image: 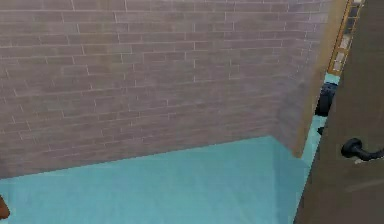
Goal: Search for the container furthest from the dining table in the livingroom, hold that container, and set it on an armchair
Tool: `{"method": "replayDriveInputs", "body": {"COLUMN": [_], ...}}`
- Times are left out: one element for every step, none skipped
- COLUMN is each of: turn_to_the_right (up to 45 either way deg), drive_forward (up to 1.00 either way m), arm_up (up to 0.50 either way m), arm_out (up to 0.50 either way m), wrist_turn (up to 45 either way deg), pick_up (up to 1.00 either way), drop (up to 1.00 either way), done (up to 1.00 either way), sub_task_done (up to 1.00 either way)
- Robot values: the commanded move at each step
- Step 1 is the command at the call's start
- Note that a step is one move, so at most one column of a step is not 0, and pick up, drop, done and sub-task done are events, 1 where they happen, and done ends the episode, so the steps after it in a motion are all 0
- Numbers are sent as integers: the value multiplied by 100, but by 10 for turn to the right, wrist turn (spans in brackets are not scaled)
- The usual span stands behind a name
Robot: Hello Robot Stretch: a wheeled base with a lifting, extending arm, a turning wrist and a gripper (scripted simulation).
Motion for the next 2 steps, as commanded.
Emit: {"method": "replayDriveInputs", "body": {"turn_to_the_right": [0,0], "drive_forward": [100,5], "arm_up": [0,0], "arm_out": [0,0], "wrist_turn": [0,0], "pick_up": [0,0], "drop": [0,0], "done": [0,0], "sub_task_done": [0,0]}}
